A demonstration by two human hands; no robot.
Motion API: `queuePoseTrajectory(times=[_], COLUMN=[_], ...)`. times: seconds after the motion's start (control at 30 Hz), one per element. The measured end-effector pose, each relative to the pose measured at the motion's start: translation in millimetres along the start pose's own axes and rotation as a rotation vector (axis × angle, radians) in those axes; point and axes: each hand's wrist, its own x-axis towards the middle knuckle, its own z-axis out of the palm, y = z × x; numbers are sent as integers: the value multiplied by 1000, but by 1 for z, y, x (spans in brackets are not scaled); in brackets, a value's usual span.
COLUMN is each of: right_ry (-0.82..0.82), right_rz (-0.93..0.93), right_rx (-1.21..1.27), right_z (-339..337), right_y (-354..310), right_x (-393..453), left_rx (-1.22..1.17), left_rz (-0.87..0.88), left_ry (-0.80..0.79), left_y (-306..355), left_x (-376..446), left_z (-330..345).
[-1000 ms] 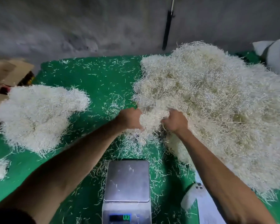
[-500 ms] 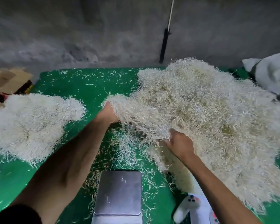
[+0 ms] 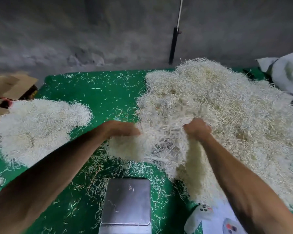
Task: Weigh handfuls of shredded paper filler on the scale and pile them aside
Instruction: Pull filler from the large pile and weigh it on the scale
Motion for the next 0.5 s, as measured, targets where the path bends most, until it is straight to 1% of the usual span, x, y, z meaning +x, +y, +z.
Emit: queuePoseTrajectory(times=[0.03, 0.07, 0.1, 0.13, 0.17, 0.23, 0.27, 0.3, 0.33, 0.37, 0.4, 0.43, 0.47, 0.5], right_ry=[16, 50, 68, 40, -32, -189, -212, -175, -91, -7, 45, 36, -43, -146], right_rz=[25, 47, 53, 36, -7, -111, -157, -182, -190, -214, -275, -384, -497, -557], right_rx=[92, 163, 204, 191, 132, -56, -191, -356, -526, -625, -624, -522, -350, -169], right_z=[-9, -17, -21, -22, -21, -17, -16, -16, -17, -16, -11, -4, 5, 14], right_y=[5, 6, 4, -3, -13, -33, -43, -54, -65, -77, -90, -104, -118, -130], right_x=[5, 11, 14, 12, 5, -12, -22, -35, -48, -62, -73, -83, -93, -104], left_rx=[4, -64, -148, -213, -214, -156, -228, -328, -489, -618, -828, -1072, -1185, -1276], left_rz=[-6, -7, 30, 30, 51, 34, 11, -24, -43, -28, 2, 14, -19, -54], left_ry=[84, 194, 320, 429, 508, 556, 568, 624, 652, 675, 694, 643, 610, 588], left_y=[-11, -21, -31, -37, -46, -58, -61, -63, -60, -54, -47, -37, -28, -23], left_x=[1, 0, 2, 1, 1, 7, 7, 9, 7, 3, 1, -6, -9, -15], left_z=[0, 0, -1, -1, -4, -3, -3, -4, -7, -10, -10, -11, -13, -13])
